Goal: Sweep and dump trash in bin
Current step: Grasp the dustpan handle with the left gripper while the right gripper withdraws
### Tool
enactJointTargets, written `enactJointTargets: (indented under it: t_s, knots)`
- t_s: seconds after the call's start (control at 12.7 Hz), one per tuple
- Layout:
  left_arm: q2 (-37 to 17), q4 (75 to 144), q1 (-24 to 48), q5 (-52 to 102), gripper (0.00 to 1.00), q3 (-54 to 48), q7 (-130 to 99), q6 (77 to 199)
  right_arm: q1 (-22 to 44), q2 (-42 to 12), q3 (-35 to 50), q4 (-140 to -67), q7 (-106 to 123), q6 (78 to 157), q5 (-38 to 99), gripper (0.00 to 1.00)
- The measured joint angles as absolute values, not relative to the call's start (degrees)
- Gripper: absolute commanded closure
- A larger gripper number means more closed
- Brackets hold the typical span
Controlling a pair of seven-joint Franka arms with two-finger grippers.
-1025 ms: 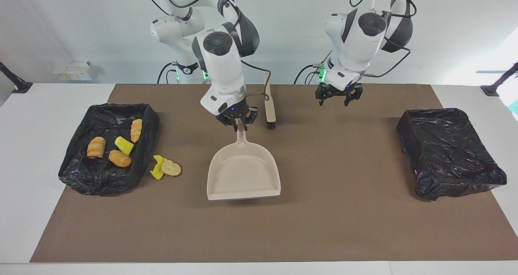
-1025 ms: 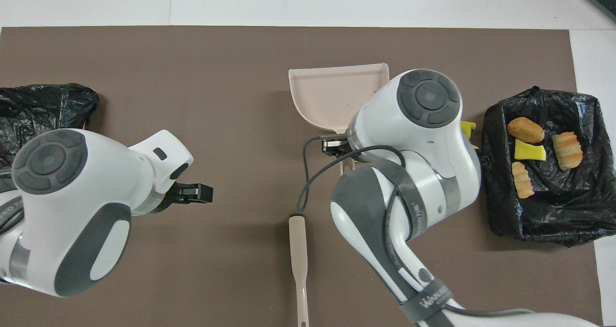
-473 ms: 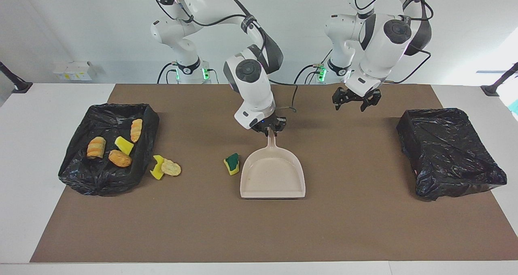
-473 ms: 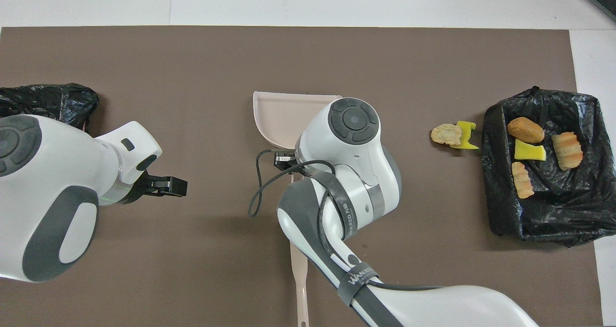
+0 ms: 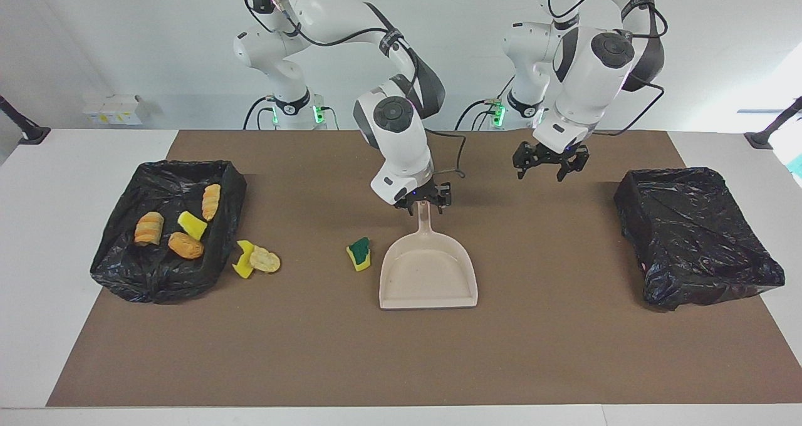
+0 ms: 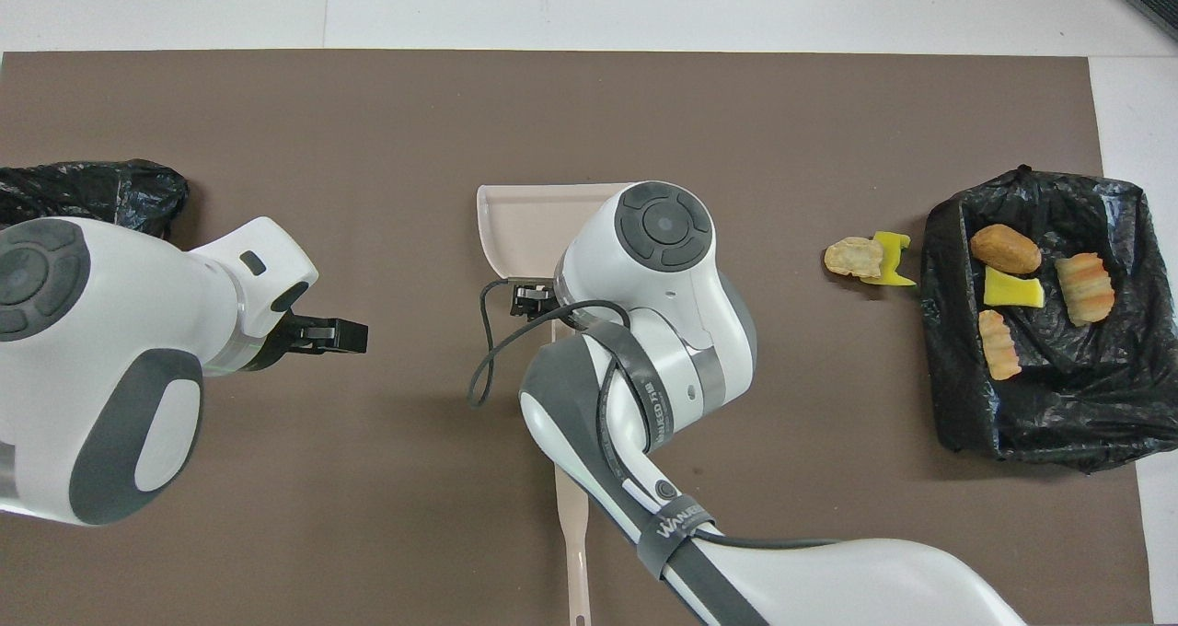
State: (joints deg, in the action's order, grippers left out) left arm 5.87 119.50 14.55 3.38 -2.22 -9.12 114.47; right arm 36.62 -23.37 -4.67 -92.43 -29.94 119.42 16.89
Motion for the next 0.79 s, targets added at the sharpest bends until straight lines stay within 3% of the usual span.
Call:
enactJointTargets:
  t_s: [0.24, 0.55, 0.79]
  knots:
    - [1.57, 118.79, 15.63, 3.49, 0.00, -3.16, -12.03, 119.25, 34.37, -18.22, -5.19, -92.15, -26.76, 110.40, 16.85, 0.00]
    - [-4.77, 113.94, 23.25, 5.06, 0.00, -3.66, -23.71, 122.95, 26.26, -10.37, -5.40, -92.62, -13.88, 94.00, 16.85, 0.00]
    - [-9.24, 109.84, 29.89, 5.35, 0.00, -3.84, -32.67, 125.33, 24.39, -3.50, -5.45, -101.39, -9.12, 92.93, 16.85, 0.00]
